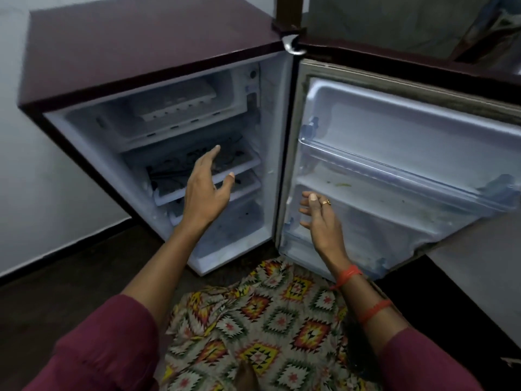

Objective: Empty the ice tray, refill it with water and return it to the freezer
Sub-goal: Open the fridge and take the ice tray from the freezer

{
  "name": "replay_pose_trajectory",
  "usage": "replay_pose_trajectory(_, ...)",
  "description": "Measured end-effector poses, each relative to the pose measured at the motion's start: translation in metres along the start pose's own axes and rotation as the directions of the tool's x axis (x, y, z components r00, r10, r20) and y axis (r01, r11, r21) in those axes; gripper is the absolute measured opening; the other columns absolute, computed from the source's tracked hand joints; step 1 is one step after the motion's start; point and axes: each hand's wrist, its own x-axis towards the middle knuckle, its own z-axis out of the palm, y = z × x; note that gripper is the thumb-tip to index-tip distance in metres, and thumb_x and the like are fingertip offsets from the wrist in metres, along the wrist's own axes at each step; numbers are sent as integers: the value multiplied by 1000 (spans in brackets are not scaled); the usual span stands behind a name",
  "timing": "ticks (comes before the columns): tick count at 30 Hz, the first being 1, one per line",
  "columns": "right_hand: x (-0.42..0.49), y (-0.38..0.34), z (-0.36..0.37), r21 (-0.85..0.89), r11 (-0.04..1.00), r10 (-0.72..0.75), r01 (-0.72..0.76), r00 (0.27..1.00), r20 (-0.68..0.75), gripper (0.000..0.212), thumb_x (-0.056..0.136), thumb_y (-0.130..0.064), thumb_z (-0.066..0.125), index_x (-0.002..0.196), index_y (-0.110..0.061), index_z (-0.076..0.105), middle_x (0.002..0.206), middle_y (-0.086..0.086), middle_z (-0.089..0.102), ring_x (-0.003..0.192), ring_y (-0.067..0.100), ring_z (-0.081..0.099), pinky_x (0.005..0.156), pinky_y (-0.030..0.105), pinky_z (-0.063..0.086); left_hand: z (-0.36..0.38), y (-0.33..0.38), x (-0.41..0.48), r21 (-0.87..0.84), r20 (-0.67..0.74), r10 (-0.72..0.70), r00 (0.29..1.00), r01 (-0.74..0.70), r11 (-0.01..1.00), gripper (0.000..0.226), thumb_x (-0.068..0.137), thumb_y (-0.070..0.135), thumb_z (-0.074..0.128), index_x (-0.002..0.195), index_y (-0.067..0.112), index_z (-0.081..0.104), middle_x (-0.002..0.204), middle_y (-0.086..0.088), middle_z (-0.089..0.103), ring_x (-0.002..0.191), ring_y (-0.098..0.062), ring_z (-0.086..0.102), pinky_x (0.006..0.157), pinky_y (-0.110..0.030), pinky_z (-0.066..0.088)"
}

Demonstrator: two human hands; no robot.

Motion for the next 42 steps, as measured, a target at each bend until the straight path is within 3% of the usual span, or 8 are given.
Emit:
replay_pose_trajectory(5,21,-27,59,3,999,-54,54,996,70,39,106,-44,37,124,-18,62,113,-1,68,103,6,66,86,33,58,-40,-35,17,-67,-67,-105,992,100,993,61,100,26,61,155,20,37,154,-1,44,129,-13,50,99,-25,42)
replay_pose_trajectory(11,55,-60,110,-71,988,-124,135,982,139,36,107,-44,37,120,-23,64,101,-11,66,103,14,66,95,48,55,-70,-60,48,-215,-149,-259,954,225,950,57,100,25,61,153,16,40,150,1,50,123,-14,59,102,-30,49)
replay_pose_trajectory(17,104,-85,146,-134,965,-198,227,959,202,40,106,-47,37,118,-20,64,103,-9,68,104,11,66,97,47,54,-79,-78,86,-288,-194,-327,925,264,920,52,100,24,60,148,12,46,144,-2,56,122,-17,60,104,-34,50)
replay_pose_trajectory(22,155,-99,171,-204,919,-281,338,923,263,50,107,-46,36,111,-4,62,103,11,70,100,24,67,93,51,52,-77,-101,121,-284,-248,-354,902,281,917,50,99,22,60,147,12,49,141,-4,58,118,-9,54,95,-16,41)
replay_pose_trajectory(29,225,-110,208,-296,824,-372,482,857,357,40,106,-38,40,118,-9,64,107,13,71,102,28,63,75,29,41,-69,-136,174,-402,-292,-476,829,346,848,42,97,22,59,137,9,58,129,-13,66,107,-27,68,95,-43,58)
replay_pose_trajectory(34,274,-119,239,-338,747,-429,572,804,412,35,106,-29,43,124,-8,63,128,15,63,118,31,56,88,27,39,-64,-156,204,-228,-415,-450,791,388,893,42,100,27,58,140,15,57,141,-7,59,124,-26,56,99,-25,45)
replay_pose_trajectory(39,316,-121,266,-429,671,-451,604,792,410,35,107,-24,41,126,-3,62,131,18,60,122,32,53,96,28,38,-65,-173,226,-177,-477,-464,747,435,883,45,104,30,50,146,13,49,147,-11,51,131,-29,49,92,-21,35)
replay_pose_trajectory(42,335,-117,276,-454,674,-413,583,807,422,37,107,-23,41,127,1,59,133,18,59,123,34,52,107,35,39,-68,-181,239,-148,-434,-526,731,518,842,41,106,30,46,142,10,52,139,-12,55,126,-28,52,93,-24,42)
